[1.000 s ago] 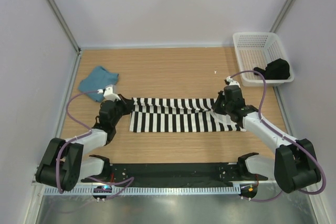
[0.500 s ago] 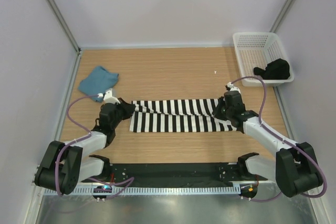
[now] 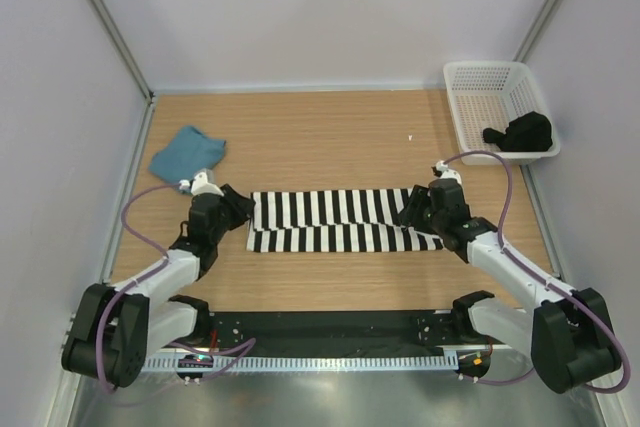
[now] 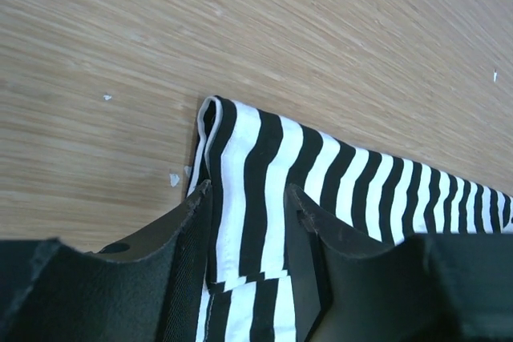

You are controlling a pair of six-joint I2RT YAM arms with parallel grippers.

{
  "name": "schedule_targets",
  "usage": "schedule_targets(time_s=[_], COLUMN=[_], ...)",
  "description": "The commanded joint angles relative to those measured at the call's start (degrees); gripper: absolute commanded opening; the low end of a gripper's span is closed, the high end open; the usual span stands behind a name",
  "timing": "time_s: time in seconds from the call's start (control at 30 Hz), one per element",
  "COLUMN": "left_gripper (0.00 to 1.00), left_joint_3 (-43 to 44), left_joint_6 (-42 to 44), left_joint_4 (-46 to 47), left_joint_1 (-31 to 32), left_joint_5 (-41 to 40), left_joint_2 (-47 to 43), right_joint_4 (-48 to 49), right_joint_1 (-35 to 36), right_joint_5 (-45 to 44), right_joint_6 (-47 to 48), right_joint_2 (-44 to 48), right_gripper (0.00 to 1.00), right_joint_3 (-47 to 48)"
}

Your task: Fold and stack the tank tops

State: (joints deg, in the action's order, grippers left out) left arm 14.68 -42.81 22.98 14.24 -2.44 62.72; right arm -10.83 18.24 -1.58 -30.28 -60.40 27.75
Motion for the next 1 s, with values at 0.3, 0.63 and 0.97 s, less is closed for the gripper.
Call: schedule_targets(time_s=[0.3,0.63,0.97], left_gripper=[0.39,0.31,0.0], left_joint_3=[14.8,19.3,21.9], left_joint_6=[3.3,3.5,3.3], left_joint_4=[-13.8,-10.9,-9.7], left_joint_1=[0.1,0.0,0.1], left_joint_5=[-0.6,1.3,-1.4], left_joint_2=[10.0,21.5,24.4], right_joint_4=[-7.7,-13.1,-12.1], right_joint_1=[0.4,0.4,0.4], right_joint_5=[-3.1,-3.0,-2.4], right_joint_6=[-4.8,-9.5,-10.8], right_joint_2=[6.5,6.3,6.7], right_gripper=[0.58,0.58,0.58], right_joint_3=[0.4,-0.5,-2.3])
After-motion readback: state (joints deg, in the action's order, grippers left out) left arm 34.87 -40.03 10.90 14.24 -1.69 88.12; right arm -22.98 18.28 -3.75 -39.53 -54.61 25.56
